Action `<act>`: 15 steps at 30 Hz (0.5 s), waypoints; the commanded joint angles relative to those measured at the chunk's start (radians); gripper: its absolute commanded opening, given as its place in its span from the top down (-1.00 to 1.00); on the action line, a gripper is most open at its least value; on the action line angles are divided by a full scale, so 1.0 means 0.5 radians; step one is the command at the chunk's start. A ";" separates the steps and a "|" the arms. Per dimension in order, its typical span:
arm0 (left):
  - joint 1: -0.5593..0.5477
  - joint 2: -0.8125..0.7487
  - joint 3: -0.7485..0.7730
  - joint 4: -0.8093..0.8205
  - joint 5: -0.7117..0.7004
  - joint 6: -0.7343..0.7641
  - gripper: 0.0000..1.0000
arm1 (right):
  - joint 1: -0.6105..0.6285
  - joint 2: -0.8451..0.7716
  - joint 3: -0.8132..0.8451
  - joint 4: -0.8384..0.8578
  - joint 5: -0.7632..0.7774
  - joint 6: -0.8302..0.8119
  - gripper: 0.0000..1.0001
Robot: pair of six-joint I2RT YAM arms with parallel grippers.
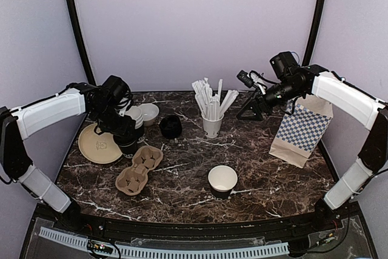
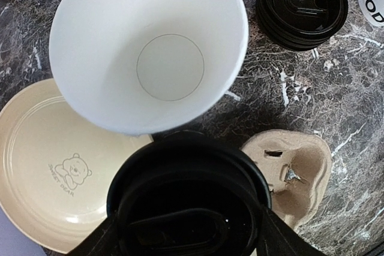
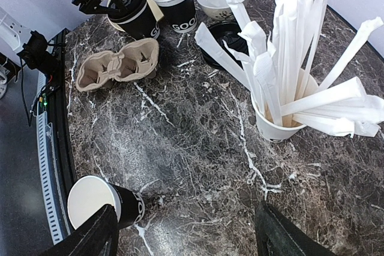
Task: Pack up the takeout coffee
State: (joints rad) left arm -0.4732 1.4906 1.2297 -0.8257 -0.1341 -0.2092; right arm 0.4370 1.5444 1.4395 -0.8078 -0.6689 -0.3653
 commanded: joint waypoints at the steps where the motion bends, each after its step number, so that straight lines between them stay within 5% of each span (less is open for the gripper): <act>1: 0.017 0.009 -0.045 0.027 0.053 0.019 -0.31 | -0.012 -0.032 0.011 0.043 -0.009 -0.015 -0.57; 15: 0.017 -0.025 -0.051 -0.011 -0.005 0.021 -0.46 | -0.010 -0.029 0.019 0.039 -0.018 -0.014 -0.57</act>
State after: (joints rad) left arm -0.4728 1.4956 1.2221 -0.8165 -0.1211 -0.2092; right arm 0.4370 1.5444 1.4395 -0.8074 -0.6689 -0.3653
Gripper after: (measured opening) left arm 0.719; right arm 0.784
